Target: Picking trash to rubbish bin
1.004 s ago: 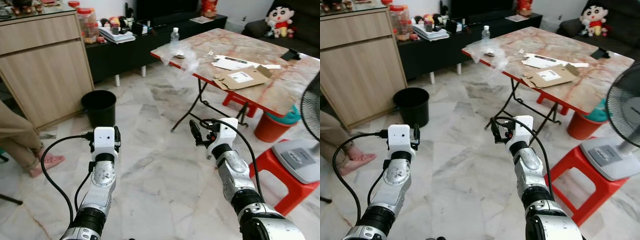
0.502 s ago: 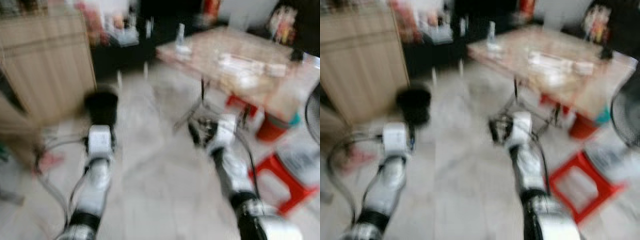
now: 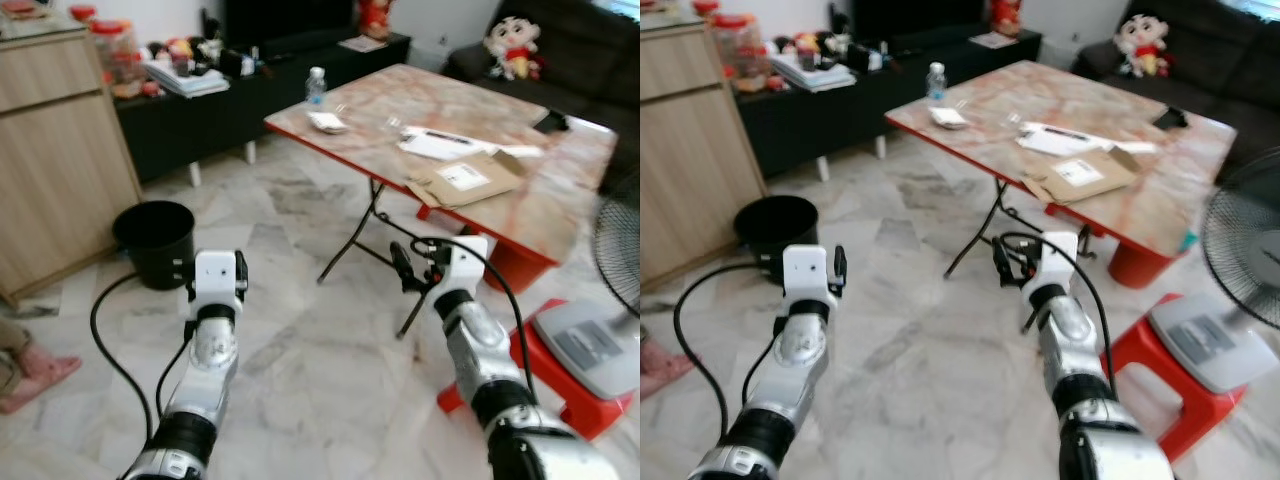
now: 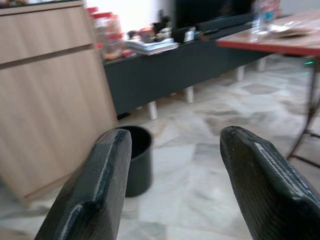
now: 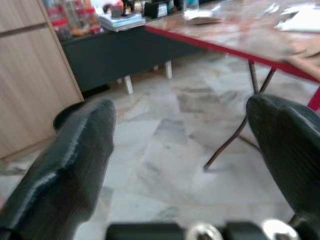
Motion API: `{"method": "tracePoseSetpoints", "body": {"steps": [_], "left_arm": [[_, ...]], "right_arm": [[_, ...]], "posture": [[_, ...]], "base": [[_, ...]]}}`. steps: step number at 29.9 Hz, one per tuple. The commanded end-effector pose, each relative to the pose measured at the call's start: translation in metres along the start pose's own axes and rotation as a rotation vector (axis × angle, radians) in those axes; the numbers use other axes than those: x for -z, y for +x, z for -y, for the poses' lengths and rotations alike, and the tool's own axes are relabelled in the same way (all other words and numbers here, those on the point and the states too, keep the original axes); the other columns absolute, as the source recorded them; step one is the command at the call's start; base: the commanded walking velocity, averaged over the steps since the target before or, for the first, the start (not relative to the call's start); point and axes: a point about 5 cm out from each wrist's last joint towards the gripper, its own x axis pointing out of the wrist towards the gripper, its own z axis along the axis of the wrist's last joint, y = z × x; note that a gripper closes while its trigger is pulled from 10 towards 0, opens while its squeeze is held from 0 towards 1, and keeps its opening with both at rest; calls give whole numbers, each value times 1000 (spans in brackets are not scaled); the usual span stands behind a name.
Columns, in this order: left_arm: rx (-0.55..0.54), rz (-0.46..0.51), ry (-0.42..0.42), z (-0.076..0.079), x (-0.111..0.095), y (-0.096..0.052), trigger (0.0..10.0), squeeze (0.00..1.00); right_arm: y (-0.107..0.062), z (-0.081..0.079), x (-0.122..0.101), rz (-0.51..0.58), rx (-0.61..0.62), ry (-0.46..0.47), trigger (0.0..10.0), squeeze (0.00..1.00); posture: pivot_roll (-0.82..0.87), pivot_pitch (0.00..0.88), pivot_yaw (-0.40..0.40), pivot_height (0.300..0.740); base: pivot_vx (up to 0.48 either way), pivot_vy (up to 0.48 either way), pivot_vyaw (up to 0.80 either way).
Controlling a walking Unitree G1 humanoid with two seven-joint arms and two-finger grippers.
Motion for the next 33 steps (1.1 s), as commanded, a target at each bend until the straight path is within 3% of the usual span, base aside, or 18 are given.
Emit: {"method": "tracePoseSetpoints", "body": {"steps": [1,15,21,24,33], "left_arm": [[26,-8,-16,11,2,-5,10000,0],[1,-36,0,-6,17,-25,10000,0],[144,-25,0,25,11,-30,10000,0],[185,-26,-4,33,11,-32,10000,0],[206,-13,7,36,7,-27,10000,0]], "right_arm": [[-5,11,-1,0,29,-8,10000,0],[-14,19,10,-61,3,-38,10000,0],[-42,35,26,-62,66,-24,10000,0],[-49,37,30,-78,67,-31,10000,0],[-44,45,11,-70,33,-81,10000,0]], "posture": [[-23,0,-99,740],[-8,0,-138,740],[-66,38,-97,740],[-85,30,-115,740],[-108,0,-160,740]], "base": [[0,0,0],[0,0,0],[0,0,0],[0,0,0],[0,0,0]]}}
